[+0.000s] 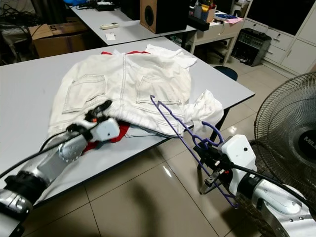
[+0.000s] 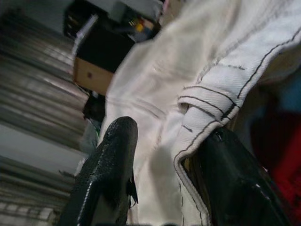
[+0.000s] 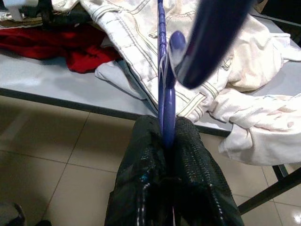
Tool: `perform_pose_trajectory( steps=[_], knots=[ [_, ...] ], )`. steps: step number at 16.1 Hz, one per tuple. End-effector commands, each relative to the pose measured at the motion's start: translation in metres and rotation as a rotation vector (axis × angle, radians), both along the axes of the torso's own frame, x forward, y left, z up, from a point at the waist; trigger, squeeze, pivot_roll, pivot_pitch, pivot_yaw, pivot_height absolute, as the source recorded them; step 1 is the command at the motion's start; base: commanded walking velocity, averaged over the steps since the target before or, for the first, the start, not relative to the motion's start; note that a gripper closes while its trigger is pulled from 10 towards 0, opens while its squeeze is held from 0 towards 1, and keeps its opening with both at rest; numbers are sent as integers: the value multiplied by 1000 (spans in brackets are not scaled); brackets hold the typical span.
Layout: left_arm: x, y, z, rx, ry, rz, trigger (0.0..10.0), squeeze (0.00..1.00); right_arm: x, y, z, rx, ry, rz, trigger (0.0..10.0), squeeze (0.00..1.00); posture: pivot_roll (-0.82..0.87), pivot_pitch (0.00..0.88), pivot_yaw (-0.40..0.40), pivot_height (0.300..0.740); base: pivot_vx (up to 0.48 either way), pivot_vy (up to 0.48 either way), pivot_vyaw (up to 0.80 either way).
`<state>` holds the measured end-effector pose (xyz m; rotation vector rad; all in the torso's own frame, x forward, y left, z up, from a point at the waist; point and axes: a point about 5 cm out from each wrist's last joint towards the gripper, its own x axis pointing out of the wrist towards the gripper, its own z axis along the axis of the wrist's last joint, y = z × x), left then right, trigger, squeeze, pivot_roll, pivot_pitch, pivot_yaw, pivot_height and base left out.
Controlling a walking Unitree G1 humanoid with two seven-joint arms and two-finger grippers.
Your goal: Hang hanger
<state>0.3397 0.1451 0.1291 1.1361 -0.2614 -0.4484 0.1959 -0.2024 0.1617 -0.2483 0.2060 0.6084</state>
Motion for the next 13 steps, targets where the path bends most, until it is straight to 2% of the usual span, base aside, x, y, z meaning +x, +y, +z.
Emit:
perform_pose_trajectory(
  steps=[1, 2, 3, 4, 5, 6, 7, 8, 9, 10, 13],
  knots=[
    [0, -12, 12, -41, -36, -64, 7961, 0, 1, 0, 5, -3, -12, 0, 10000, 0, -80, 0, -38, 740, 0, 0, 0],
    [0, -13, 11, -44, -29, -78, 6941, 0, 1, -1, 5, -4, -11, -1, 10000, 0, -83, 0, -37, 740, 0, 0, 0],
    [-4, -17, 8, -44, 15, -135, 6431, 0, 0, -2, 5, -5, -9, -1, 10000, 0, -84, 0, -37, 740, 0, 0, 0],
    [-14, -21, -3, 0, 140, -256, 4275, 0, -1, -3, 6, -9, -5, 1, 10000, 0, -84, 0, -37, 740, 0, 0, 0],
    [-18, -19, -9, 26, 210, -277, 3020, 0, -2, -4, 6, -10, -3, 1, 10000, 0, -84, 0, -37, 740, 0, 0, 0],
    [-20, -16, -14, 23, 270, -284, 2784, 0, -3, -5, 6, -11, -1, 1, 10000, 0, -84, 0, -37, 740, 0, 0, 0],
    [-20, -10, -12, -8, 331, -279, 1882, 0, -3, -7, 6, -13, 0, 0, 10000, 0, -87, 0, -36, 740, 0, 0, 0],
    [-16, -6, -8, -14, 310, -256, 275, 0, -2, -8, 6, -15, 0, -1, 10000, 0, -85, 0, -39, 740, 0, 0, 0],
    [-9, -3, 0, -35, 269, -213, 0, 0, -1, -9, 7, -17, 0, -2, 10000, 0, -84, 0, -44, 740, 0, 0, 0],
    [-4, -2, 5, -76, 268, -188, 0, 0, -1, -9, 7, -18, 2, 2, 10000, 0, -84, 0, -44, 740, 0, 0, 0],
    [-1, -2, 3, -33, 290, -165, 0, 0, 0, -10, 7, -22, 3, 6, 10000, 0, -86, 0, -48, 740, 0, 0, 0]
  ],
)
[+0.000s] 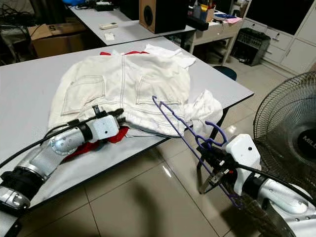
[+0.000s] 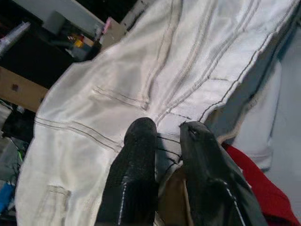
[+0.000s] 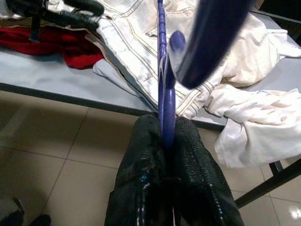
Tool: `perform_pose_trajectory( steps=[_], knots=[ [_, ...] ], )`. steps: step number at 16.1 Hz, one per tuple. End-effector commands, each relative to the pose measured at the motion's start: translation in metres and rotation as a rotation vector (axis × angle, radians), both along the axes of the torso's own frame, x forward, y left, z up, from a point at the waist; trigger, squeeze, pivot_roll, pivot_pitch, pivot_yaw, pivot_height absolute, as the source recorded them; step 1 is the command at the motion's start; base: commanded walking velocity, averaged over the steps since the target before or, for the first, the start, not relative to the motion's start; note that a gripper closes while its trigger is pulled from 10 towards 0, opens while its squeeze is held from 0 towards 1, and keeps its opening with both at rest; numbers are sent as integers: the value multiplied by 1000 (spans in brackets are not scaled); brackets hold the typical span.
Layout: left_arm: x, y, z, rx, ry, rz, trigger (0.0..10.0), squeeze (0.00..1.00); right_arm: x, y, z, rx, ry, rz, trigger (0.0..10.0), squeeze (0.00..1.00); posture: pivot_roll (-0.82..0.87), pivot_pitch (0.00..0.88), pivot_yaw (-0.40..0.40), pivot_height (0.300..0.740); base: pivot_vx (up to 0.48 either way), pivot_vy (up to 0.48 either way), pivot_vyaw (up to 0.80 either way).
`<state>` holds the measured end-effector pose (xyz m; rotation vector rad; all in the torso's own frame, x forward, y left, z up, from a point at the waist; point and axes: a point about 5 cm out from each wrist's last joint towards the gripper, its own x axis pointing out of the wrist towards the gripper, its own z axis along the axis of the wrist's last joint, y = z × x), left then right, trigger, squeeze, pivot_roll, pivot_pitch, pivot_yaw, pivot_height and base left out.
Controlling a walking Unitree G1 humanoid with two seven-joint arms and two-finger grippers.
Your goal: Hang hanger
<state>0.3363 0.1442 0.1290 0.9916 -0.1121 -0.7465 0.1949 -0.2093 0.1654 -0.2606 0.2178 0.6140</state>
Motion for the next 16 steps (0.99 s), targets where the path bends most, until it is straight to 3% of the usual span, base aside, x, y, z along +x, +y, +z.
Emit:
perform_pose_trajectory(
  steps=[1, 2, 3, 4, 5, 8, 10, 11, 14, 16],
  knots=[
    [3, -1, 1, 37, 1, 5, 0, 0, 1, -4, 3, -10, -5, 2, 10000, 0, -89, 0, -48, 740, 0, 0, 0],
    [2, -3, -2, 64, 13, -19, 0, 0, 1, -4, 3, -10, -5, 4, 10000, 0, -89, 0, -48, 740, 0, 0, 0],
    [1, -4, -4, 67, 31, -31, 784, 0, 1, -4, 3, -11, -4, 5, 10000, 0, -93, 0, -49, 740, 0, 0, 0],
    [0, -4, -6, 91, 34, -36, 3765, 0, 1, -4, 3, -12, -4, 5, 10000, 0, -93, 0, -51, 740, 0, 0, 0],
    [0, -4, -6, 113, 27, -37, 9686, 0, 1, -4, 3, -14, -3, 6, 10000, 0, -93, 0, -51, 740, 0, 0, 0],
    [3, -3, -4, 140, -8, -13, 10000, 0, 2, -3, 4, -14, -6, 8, 10000, 0, -92, 0, -53, 740, 0, 0, 0],
    [-1, -4, -5, 140, 20, -49, 10000, 0, 3, -2, 4, -13, -9, 10, 10000, 0, -89, 0, -55, 740, 0, 0, 0],
    [-3, -4, -5, 122, 40, -63, 10000, 1000, 3, -2, 4, -12, -9, 10, 10000, 0, -89, 0, -55, 740, 0, 0, 0],
    [-11, -1, -7, 170, 38, -135, 10000, 1000, 4, -1, 3, -7, -7, 20, 10000, 0, -80, 0, -66, 740, 0, 0, 0],
    [-10, 1, -9, 189, 26, -121, 10000, 1000, 4, -1, 3, -6, -8, 25, 10000, 0, -76, 0, -70, 740, 0, 0, 0]
  ],
)
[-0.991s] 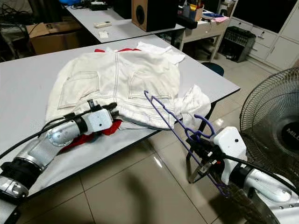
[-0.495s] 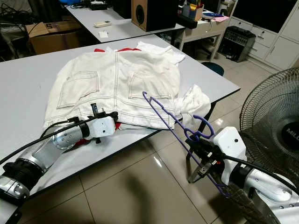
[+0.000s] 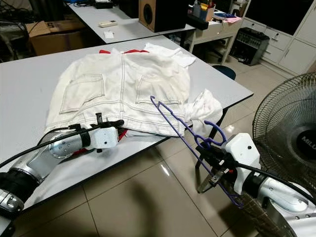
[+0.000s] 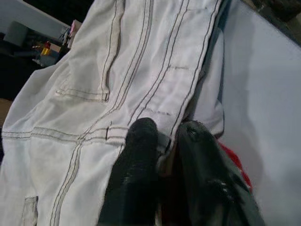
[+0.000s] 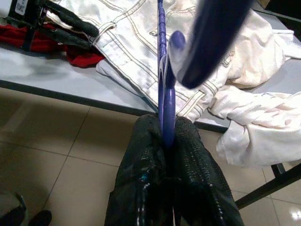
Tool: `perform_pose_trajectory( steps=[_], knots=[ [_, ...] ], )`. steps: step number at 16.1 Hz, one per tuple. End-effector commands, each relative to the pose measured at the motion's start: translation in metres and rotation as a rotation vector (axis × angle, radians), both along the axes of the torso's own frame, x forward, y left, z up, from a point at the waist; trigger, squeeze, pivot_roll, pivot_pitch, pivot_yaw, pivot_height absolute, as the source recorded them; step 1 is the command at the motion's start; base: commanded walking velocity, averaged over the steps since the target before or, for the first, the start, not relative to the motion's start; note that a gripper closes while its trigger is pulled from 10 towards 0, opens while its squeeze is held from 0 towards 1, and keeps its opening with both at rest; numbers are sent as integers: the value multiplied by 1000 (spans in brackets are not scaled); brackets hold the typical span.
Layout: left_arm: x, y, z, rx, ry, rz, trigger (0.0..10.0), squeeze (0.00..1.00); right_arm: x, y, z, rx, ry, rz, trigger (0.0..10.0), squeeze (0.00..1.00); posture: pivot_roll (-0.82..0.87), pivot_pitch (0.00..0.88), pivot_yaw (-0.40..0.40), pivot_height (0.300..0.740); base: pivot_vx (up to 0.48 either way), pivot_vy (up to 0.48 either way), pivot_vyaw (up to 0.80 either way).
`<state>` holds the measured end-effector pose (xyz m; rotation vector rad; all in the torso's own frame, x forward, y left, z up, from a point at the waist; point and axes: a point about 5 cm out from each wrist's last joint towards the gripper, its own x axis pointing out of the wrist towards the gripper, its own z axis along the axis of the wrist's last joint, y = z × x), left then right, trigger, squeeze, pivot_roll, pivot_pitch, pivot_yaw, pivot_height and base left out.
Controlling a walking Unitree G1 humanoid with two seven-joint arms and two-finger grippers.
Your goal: Hang hanger
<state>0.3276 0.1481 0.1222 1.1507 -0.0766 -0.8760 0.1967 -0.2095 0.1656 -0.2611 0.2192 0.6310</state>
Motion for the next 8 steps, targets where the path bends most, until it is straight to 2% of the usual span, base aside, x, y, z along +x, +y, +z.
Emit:
perform_pose_trajectory(
  steps=[1, 2, 3, 5, 8],
  knots=[
    [1, -2, -1, 29, -26, -2, 10000, 1000, 3, -1, 3, -5, -13, 12, 10000, 0, -76, 0, -70, 740, 0, 0, 0],
    [5, -2, 1, 52, -57, 24, 10000, 400, 2, -1, 3, -4, -13, 16, 10000, 0, -75, 0, -71, 740, 0, 0, 0],
    [8, -1, 0, 69, -71, 46, 10000, 0, 2, -1, 3, -4, -13, 20, 10000, 0, -75, 0, -71, 740, 0, 0, 0],
    [11, 0, -2, 92, -88, 63, 10000, 0, 2, -1, 3, -4, -13, 23, 10000, 0, -75, 0, -72, 740, 0, 0, 0],
    [15, -5, 2, 55, -104, 79, 10000, 0, 1, -3, 3, -6, -13, 26, 10000, 0, -79, 0, -70, 740, 0, 0, 0]
  ],
)
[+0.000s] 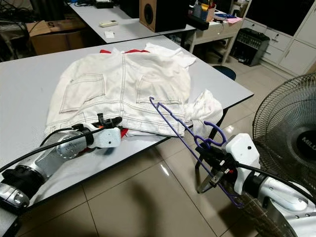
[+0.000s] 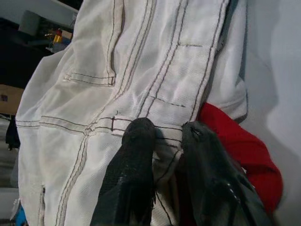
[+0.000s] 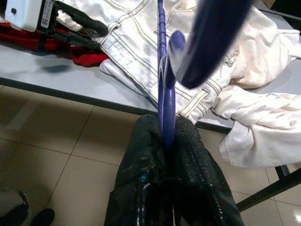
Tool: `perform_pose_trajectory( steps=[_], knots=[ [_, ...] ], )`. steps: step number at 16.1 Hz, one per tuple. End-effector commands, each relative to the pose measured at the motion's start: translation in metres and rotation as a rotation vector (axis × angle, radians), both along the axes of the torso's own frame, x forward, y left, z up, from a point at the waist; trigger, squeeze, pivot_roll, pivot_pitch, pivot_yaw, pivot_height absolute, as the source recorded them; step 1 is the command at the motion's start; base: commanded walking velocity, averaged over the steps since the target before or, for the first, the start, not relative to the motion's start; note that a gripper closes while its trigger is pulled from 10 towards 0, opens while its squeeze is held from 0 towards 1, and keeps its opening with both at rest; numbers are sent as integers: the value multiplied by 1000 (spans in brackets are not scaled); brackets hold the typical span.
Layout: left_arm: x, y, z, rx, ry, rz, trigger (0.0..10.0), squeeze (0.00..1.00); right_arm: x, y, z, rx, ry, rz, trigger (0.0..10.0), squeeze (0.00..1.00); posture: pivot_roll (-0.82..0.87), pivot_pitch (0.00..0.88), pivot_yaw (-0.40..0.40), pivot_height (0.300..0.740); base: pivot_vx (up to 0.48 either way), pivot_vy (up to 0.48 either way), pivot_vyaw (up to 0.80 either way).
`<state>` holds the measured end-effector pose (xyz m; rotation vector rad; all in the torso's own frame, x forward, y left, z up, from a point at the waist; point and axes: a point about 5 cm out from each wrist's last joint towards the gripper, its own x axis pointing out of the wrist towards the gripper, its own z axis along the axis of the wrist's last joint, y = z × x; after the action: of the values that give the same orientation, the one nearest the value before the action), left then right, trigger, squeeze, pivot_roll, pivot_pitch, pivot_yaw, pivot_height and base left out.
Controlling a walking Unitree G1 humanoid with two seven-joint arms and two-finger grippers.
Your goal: Hang hanger
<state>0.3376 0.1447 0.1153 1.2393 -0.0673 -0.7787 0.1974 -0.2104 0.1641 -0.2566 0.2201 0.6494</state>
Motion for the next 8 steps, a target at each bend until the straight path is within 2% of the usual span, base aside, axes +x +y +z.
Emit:
perform_pose_trajectory(
  steps=[1, 4, 6, 8],
  knots=[
    [7, -2, 12, -5, -41, 5, 10000, 0, 0, -3, 4, -14, -18, 9, 10000, 0, -79, 0, -70, 740, 0, 0, 0],
    [17, 3, 22, -8, -129, 64, 10000, 0, 1, -3, 4, -14, -21, 7, 10000, 0, -79, 0, -70, 740, 0, 0, 0],
    [22, 8, 36, -56, -202, 102, 10000, 0, 0, -3, 4, -14, -23, 6, 10000, 0, -75, 0, -71, 740, 0, 0, 0],
    [19, 8, 38, -74, -198, 83, 10000, 0, -1, -3, 4, -13, -22, 5, 10000, 0, -74, 0, -69, 740, 0, 0, 0]
  ],
)
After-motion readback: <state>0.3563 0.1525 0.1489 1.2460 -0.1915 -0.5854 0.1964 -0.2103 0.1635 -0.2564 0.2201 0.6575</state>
